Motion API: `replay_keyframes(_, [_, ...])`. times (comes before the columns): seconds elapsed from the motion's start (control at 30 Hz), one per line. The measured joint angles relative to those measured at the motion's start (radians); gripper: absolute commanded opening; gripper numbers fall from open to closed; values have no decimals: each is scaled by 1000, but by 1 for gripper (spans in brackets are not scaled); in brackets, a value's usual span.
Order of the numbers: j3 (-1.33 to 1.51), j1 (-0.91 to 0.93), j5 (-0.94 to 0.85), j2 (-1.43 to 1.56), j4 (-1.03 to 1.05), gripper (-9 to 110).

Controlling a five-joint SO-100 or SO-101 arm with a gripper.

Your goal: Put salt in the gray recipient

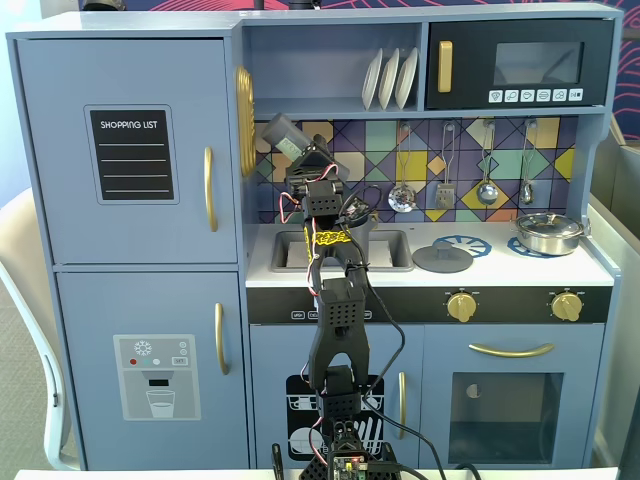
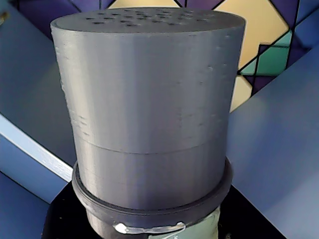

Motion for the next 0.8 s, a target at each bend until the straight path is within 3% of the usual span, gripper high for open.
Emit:
replay_keyframes(0.43, [147,127,64,20,49,0])
replay_keyframes(0.8, [115,31,60,35,-31,0])
